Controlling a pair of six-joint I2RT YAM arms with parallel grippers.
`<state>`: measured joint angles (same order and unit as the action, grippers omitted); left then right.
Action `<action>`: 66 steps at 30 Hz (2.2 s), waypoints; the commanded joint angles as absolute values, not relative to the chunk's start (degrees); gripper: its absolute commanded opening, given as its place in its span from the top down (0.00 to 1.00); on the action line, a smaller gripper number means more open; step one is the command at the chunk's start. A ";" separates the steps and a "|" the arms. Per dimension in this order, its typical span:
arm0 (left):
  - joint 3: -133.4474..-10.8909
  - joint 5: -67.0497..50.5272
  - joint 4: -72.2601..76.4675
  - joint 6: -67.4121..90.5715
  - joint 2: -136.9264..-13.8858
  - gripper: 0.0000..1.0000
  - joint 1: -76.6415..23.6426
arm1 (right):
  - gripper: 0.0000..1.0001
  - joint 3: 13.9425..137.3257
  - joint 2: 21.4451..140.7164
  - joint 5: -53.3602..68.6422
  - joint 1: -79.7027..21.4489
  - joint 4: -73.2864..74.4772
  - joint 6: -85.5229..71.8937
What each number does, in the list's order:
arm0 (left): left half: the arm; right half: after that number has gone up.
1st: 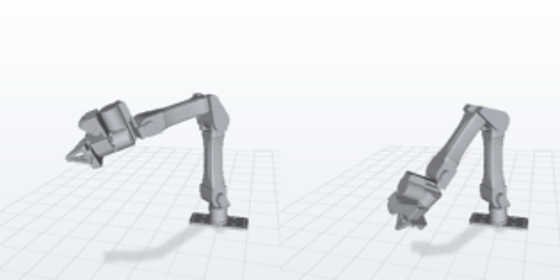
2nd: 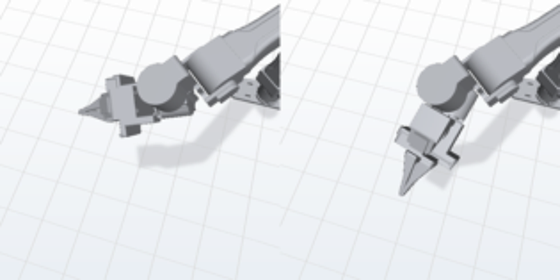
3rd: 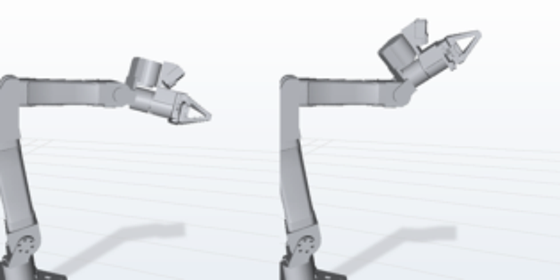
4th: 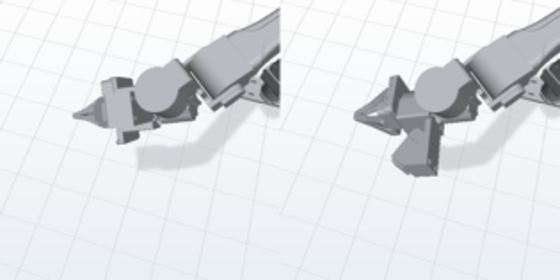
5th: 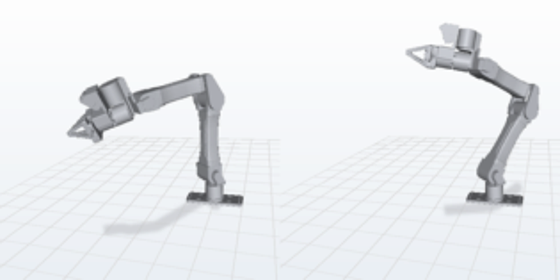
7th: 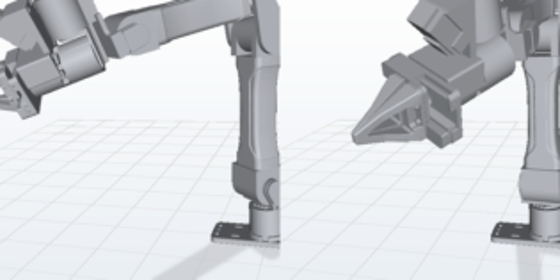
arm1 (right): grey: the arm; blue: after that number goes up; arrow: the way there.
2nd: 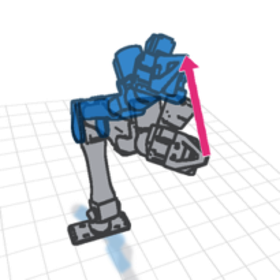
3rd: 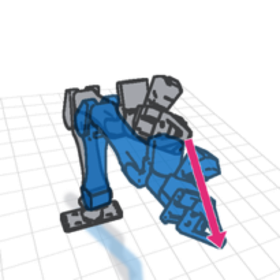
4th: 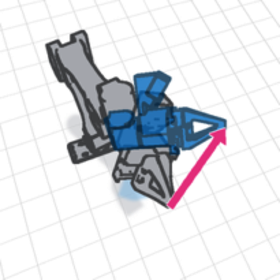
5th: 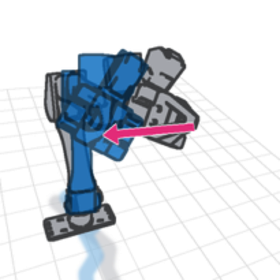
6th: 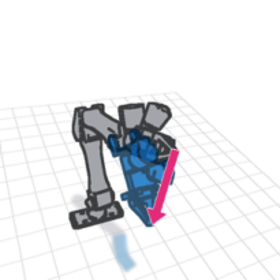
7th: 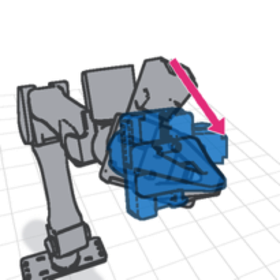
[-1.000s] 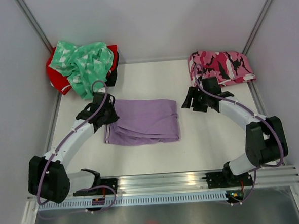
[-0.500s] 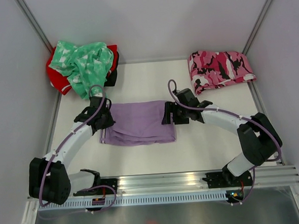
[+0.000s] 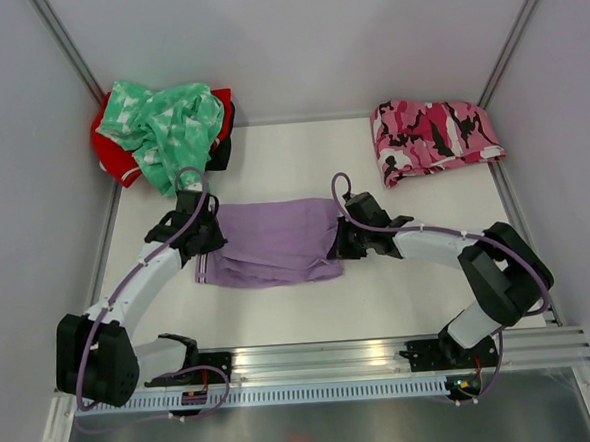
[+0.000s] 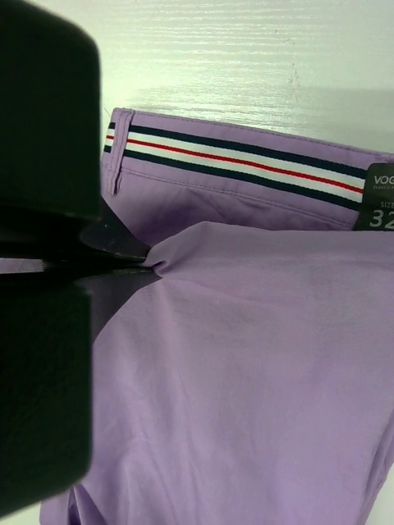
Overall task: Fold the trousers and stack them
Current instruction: Fold the trousers, then neatly place the folded trousers to the corner
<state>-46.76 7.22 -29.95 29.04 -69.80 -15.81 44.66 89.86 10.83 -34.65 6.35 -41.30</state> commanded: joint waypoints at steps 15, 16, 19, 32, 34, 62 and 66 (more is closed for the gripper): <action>-47.11 4.82 -27.51 26.55 -65.66 0.98 -18.28 | 1.00 55.37 76.46 -1.62 -20.57 26.19 -24.96; -46.41 6.49 -27.86 26.28 -64.61 0.98 -18.02 | 1.00 55.37 76.55 -0.19 -20.57 25.84 -25.05; -44.57 6.33 -27.60 26.28 -63.37 0.98 -17.58 | 0.97 54.15 77.17 2.63 -21.53 24.79 -25.58; -35.95 6.69 -20.13 30.33 -71.54 0.98 -17.58 | 0.35 53.96 82.71 5.10 -21.97 33.83 -20.57; -35.51 3.45 -18.55 29.62 -71.63 0.98 -17.58 | 0.35 57.03 81.57 4.92 -21.97 36.46 -20.39; -30.00 -10.47 -14.78 41.92 -60.29 0.98 -20.83 | 1.00 45.44 95.71 20.48 -27.51 9.05 -28.74; -25.49 -7.31 -10.29 42.02 -63.09 0.98 -20.83 | 0.98 47.63 94.67 21.18 -27.51 12.38 -27.86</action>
